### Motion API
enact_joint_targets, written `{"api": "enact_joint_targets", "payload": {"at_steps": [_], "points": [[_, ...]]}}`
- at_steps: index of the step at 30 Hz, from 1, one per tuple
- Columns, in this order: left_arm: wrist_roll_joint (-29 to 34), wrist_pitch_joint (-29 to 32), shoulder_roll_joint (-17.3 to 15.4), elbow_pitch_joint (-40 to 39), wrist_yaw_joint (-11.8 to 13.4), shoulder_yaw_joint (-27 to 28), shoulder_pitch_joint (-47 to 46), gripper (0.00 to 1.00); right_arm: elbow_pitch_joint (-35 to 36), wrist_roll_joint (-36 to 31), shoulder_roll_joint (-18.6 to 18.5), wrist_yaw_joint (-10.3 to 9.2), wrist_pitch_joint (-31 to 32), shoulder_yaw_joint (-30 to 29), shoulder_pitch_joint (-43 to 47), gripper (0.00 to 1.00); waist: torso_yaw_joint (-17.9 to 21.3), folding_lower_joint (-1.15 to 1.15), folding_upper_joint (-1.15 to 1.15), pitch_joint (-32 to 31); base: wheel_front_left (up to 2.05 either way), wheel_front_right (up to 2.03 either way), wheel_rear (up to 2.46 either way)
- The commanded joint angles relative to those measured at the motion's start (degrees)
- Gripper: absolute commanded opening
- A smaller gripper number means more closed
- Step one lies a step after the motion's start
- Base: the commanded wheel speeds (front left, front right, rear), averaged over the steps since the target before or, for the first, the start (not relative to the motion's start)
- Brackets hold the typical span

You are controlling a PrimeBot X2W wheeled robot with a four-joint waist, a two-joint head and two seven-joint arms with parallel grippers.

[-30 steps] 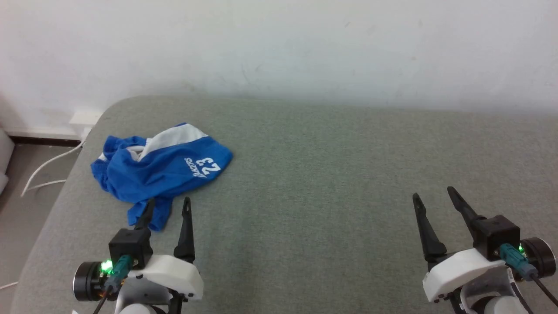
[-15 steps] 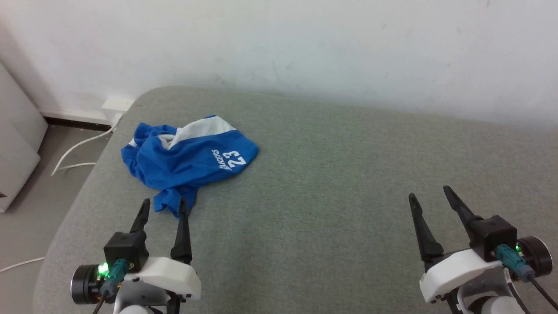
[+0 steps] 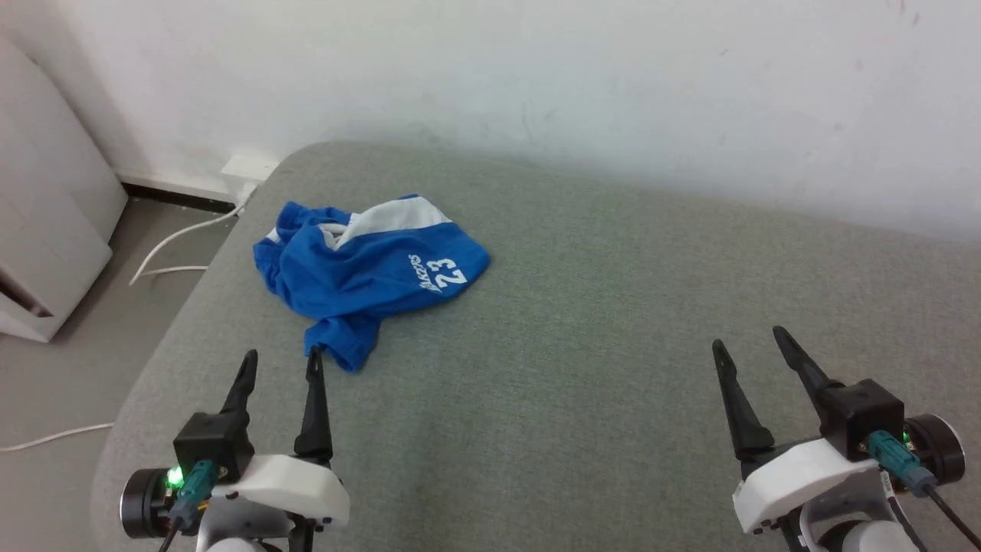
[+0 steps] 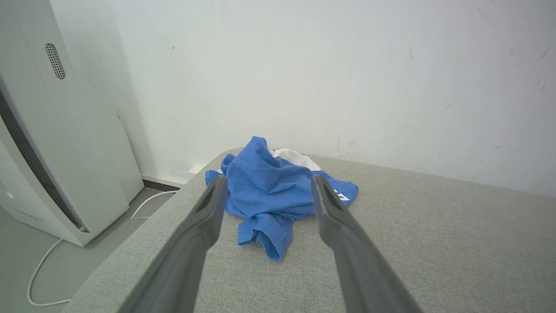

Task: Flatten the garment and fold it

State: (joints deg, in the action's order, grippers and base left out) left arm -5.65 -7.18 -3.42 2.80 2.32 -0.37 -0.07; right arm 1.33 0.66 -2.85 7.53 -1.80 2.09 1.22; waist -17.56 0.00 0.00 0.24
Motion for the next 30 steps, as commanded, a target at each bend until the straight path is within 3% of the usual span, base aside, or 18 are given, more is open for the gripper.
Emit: {"api": "enact_joint_targets", "payload": {"at_steps": [1,30], "points": [[-0.52,-0.54,-0.34,0.27,0.20,0.17,0.80,1.00,0.30,0.57,-0.01,-0.02,-0.45,0.17,0.41,1.00,-0.58,0.00,0.00,0.04,0.00,0.00,0.00],[-3.04,-3.89,0.02,0.66,1.29,0.38,1.79,1.00,0.98,1.21,-0.02,-0.03,-1.32,1.02,0.80,1.00,-8.40,0.00,0.00,0.32,0.00,0.00,0.00]]}}
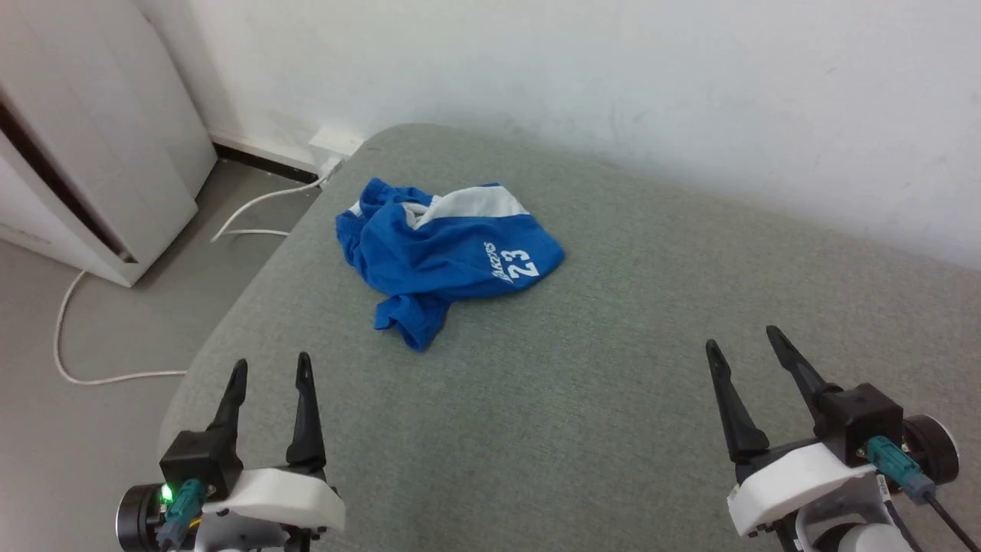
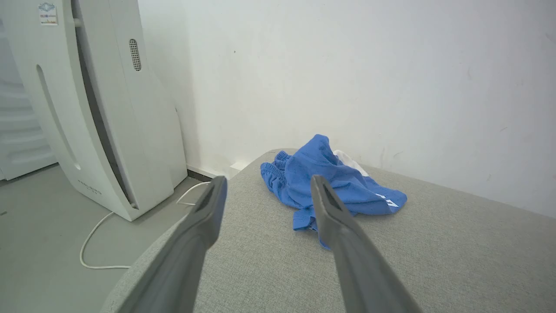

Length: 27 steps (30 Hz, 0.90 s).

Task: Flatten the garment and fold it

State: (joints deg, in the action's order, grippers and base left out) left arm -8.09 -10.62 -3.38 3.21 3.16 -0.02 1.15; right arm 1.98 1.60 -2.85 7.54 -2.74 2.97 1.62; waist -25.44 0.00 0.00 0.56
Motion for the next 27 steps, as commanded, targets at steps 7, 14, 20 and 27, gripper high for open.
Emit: {"api": "enact_joint_targets", "payload": {"at_steps": [7,14,20,27], "points": [[-1.21,-1.29,-0.01,0.33,0.91,-0.22,0.78,1.00,0.55,0.47,-0.02,-0.04,-0.64,0.42,0.54,1.00,-2.54,0.00,0.00,0.18,0.00,0.00,0.00],[-2.11,-2.14,0.05,0.19,1.58,-0.79,0.88,1.00,0.93,0.54,-0.02,-0.05,-0.73,0.52,0.59,1.00,-4.46,0.00,0.00,0.60,0.00,0.00,0.00],[-3.03,-2.85,0.11,0.28,2.26,-1.38,0.68,1.00,1.17,0.81,-0.02,-0.05,-0.77,0.58,0.72,1.00,-6.21,0.00,0.00,0.88,0.00,0.00,0.00],[-4.52,-2.87,-0.22,1.10,2.28,-1.66,-1.29,1.00,1.35,1.18,-0.02,-0.05,-0.84,0.51,1.03,1.00,-8.18,0.00,0.00,1.27,0.00,0.00,0.00]]}}
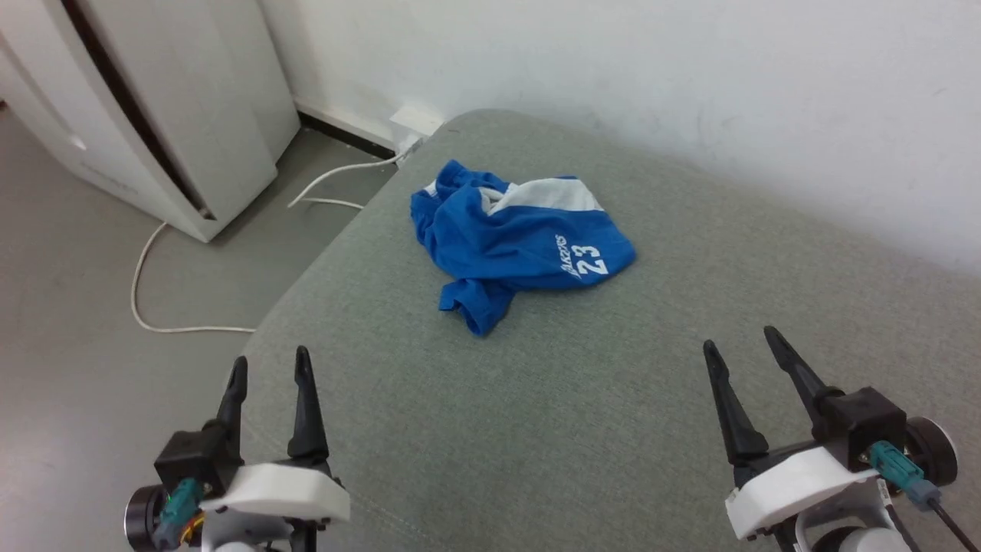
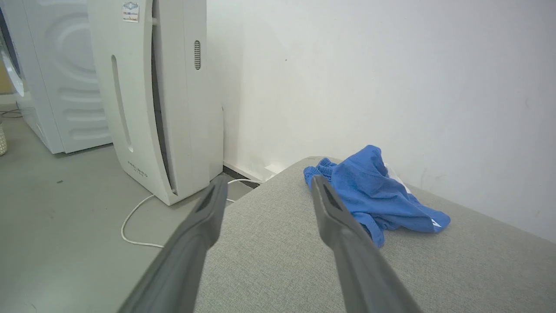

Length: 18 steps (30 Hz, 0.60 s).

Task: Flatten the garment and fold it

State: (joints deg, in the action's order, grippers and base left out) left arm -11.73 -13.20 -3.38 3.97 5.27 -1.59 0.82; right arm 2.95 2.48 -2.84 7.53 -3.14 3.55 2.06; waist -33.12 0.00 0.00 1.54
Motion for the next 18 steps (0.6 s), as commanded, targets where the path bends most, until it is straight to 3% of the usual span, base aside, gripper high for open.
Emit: {"api": "enact_joint_targets", "payload": {"at_steps": [1,6,18], "points": [[-1.47,0.12,-0.31,0.58,-0.03,-0.01,-1.74,1.00,0.52,0.24,-0.04,-0.04,-0.35,-0.11,0.59,1.00,-0.56,0.00,0.00,0.66,0.00,0.00,0.00],[-5.78,4.61,-1.53,4.06,-2.75,0.45,-11.00,1.00,2.53,-1.37,-0.17,-0.04,1.12,0.56,-1.12,1.00,1.43,0.00,0.00,5.78,0.00,0.00,0.00],[-16.33,23.21,-7.19,16.41,-7.88,3.72,-41.63,1.00,5.28,-1.62,-2.86,-0.04,2.17,2.56,-8.90,1.00,17.48,0.00,0.00,24.01,0.00,0.00,0.00]]}}
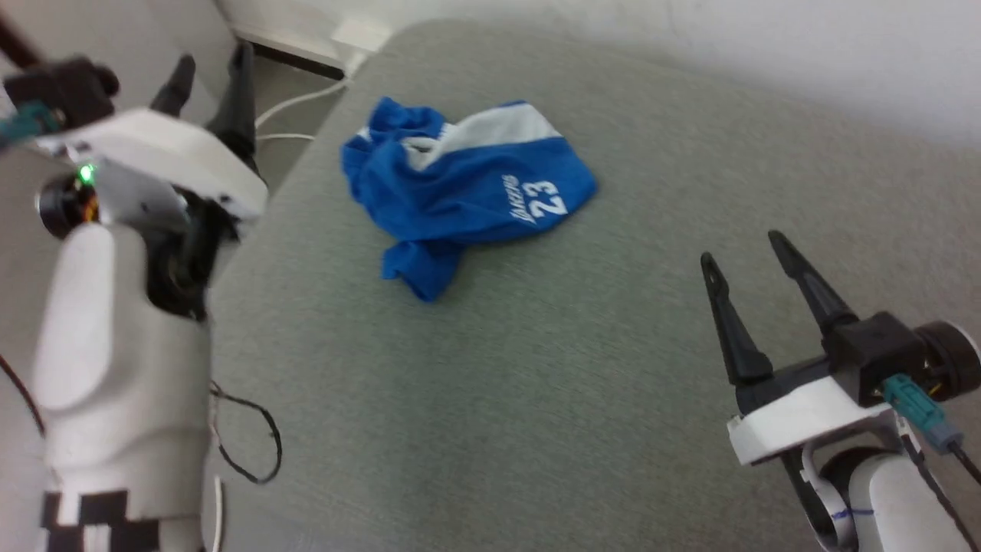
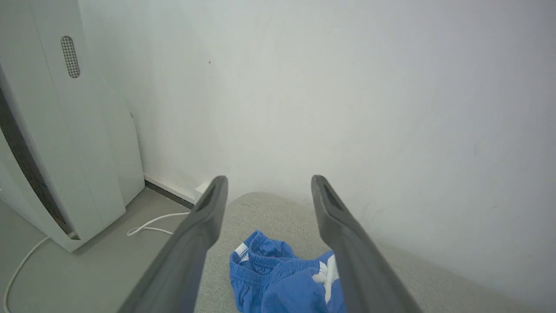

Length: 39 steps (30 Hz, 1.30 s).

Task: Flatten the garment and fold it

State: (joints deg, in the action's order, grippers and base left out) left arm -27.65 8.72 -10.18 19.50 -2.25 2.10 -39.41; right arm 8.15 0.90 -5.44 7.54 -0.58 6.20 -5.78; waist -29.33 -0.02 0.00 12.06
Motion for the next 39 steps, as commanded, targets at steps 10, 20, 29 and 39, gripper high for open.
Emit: {"api": "enact_joint_targets", "payload": {"at_steps": [10,20,29,39], "points": [[-5.17,19.45,-6.09,8.19,3.28,2.83,-9.11,1.00,-2.50,1.33,0.91,-0.05,-4.07,1.23,-6.04,1.00,23.36,0.02,0.00,20.68,0.00,0.00,0.00],[-7.68,41.08,-9.18,10.49,11.25,2.95,-4.44,1.00,-5.67,1.97,1.93,-0.05,-6.57,1.81,-7.82,1.00,25.50,0.02,0.00,20.59,0.00,0.00,0.00],[-2.01,28.25,-12.38,1.16,9.70,2.41,0.00,0.00,-9.03,2.74,2.34,-0.05,-8.33,1.27,-6.03,1.00,24.11,0.02,0.00,11.24,0.00,0.00,0.00],[6.22,-1.22,-11.21,-3.73,7.07,-0.14,-1.62,0.00,-11.30,4.28,2.53,-0.05,-8.47,-0.39,-0.25,1.00,24.75,0.02,0.00,-3.26,0.00,0.00,0.00]]}}
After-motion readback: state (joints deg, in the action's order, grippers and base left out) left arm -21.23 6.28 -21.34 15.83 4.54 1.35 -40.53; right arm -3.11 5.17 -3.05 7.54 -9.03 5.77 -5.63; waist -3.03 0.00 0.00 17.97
